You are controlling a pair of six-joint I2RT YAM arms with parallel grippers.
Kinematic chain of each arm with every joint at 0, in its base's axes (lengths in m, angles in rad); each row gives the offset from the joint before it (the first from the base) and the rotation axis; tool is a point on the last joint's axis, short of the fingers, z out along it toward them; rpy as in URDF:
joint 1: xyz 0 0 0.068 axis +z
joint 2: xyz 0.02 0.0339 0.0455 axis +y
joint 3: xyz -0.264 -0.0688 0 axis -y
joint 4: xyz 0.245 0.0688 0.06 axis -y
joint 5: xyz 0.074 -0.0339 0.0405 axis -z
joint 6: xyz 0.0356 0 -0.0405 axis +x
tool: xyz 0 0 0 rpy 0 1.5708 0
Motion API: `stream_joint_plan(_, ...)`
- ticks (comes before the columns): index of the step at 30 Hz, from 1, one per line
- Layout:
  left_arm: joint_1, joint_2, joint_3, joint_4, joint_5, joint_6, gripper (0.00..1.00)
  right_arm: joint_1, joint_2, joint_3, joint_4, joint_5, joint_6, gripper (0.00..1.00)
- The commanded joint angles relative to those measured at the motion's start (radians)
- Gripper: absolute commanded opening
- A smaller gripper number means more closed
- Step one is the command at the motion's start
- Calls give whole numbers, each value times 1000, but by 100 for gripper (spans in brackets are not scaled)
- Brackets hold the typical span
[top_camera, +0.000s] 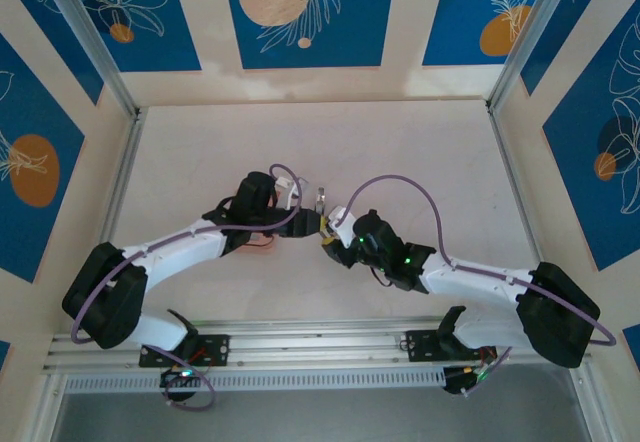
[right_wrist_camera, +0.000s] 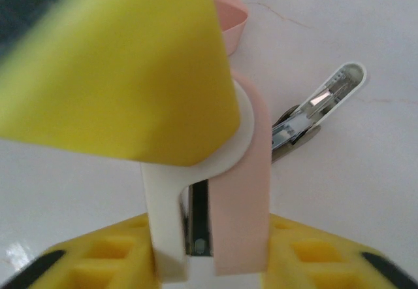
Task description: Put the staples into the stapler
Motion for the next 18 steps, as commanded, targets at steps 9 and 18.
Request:
stream_joint_plan(9, -12, -43, -61, 179, 112, 320, 6, -223, -269, -29, 0, -521, 32, 61)
stream_joint_plan(18, -9, -155, -80, 172, 234, 645, 2, -466, -393, 12, -220, -887, -32, 63)
